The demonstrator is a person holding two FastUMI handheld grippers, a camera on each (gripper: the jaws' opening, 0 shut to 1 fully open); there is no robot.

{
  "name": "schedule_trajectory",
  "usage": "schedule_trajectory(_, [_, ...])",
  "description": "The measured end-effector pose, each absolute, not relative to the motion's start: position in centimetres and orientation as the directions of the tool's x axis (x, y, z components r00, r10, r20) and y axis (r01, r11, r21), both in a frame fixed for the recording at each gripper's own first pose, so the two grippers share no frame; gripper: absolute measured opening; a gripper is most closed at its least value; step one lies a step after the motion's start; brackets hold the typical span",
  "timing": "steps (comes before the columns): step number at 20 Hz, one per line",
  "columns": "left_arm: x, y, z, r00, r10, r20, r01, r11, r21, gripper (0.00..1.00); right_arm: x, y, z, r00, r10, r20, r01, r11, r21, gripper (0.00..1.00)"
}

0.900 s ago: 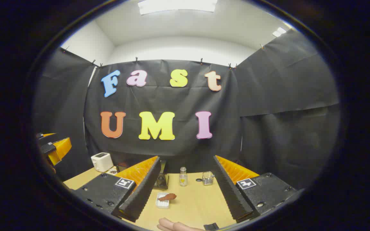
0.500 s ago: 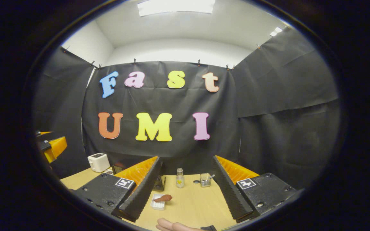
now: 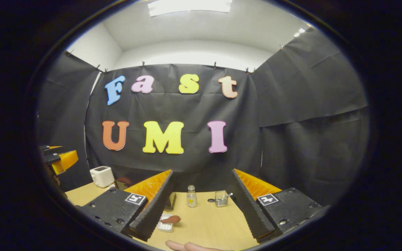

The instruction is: Open the electric oven with the left hand, put the food in, and close the electric oven.

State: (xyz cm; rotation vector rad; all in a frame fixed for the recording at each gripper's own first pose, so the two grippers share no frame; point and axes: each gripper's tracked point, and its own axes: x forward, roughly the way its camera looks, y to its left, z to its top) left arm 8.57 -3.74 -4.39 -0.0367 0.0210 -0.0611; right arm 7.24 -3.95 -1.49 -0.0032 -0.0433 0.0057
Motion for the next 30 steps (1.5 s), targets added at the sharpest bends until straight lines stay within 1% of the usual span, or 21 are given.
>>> schedule_trajectory(2, [11.5,-4.9,-5.9,0.996,-0.073,-0.054,0.07,0.996,-0.049,0.95,8.0,-3.9,-0.9,0.998,0.017,0.054,-0.017,1.0,-0.001,1.0])
schedule_trajectory(6, [18.2,-6.1,-8.8,0.993,-0.084,-0.088,0.081,0.996,-0.044,0.95,9.9,-4.1,0.1,0.997,0.033,0.071,-0.033,0.999,0.004,1.0])
schedule_trajectory(9, [22.9,-7.5,-13.5,0.978,-0.105,-0.181,0.101,0.994,-0.032,0.95,11.1,-4.3,0.7,0.996,0.049,0.08,-0.05,0.999,0.014,1.0])
schedule_trajectory(12, [27.0,-8.8,-17.4,0.964,-0.108,-0.244,0.108,0.994,-0.011,0.95,12.0,-5.4,1.2,0.994,0.032,0.106,-0.033,0.999,0.005,1.0])
schedule_trajectory(15, [30.2,-9.7,-21.4,0.942,-0.112,-0.315,0.12,0.993,0.007,0.95,12.5,-6.0,0.3,0.995,0.029,0.098,-0.03,1.0,0.007,1.0])
schedule_trajectory(19, [33.2,-10.6,-26.8,0.897,-0.133,-0.421,0.146,0.989,0.0,0.95,12.9,-7.1,-0.4,0.996,0.029,0.087,-0.03,0.999,0.01,1.0])
schedule_trajectory(22, [34.6,-10.2,-30.0,0.858,-0.107,-0.503,0.122,0.993,-0.003,0.96,13.1,-8.1,-0.9,0.996,0.011,0.086,-0.012,1.0,0.008,1.0])
schedule_trajectory(23, [34.9,-10.5,-30.7,0.844,-0.118,-0.524,0.124,0.992,-0.024,0.88,13.2,-8.1,-1.2,0.997,0.012,0.079,-0.013,1.0,0.007,1.0])
schedule_trajectory(24, [34.9,-10.9,-31.4,0.83,-0.137,-0.541,0.134,0.99,-0.046,0.96,13.2,-8.1,-1.4,0.997,0.019,0.068,-0.019,1.0,0.005,1.0])
schedule_trajectory(25, [34.7,-10.8,-32.6,0.804,-0.14,-0.577,0.135,0.989,-0.052,0.95,13.3,-8.1,-1.8,0.998,0.024,0.059,-0.025,1.0,0.003,1.0])
schedule_trajectory(26, [35.2,-10.0,-32.4,0.82,-0.101,-0.563,0.12,0.993,-0.004,0.95,13.4,-8.2,-1.8,0.998,0.025,0.056,-0.025,1.0,0.005,1.0])
schedule_trajectory(27, [35.6,-9.7,-32.8,0.822,-0.1,-0.561,0.119,0.993,-0.002,0.98,13.6,-8.5,-1.8,0.998,0.022,0.056,-0.023,1.0,0.005,1.0])
schedule_trajectory(30, [35.7,-9.9,-33.0,0.816,-0.126,-0.565,0.129,0.991,-0.035,0.98,13.9,-8.7,-1.9,0.998,0.019,0.052,-0.019,1.0,0.013,1.0])
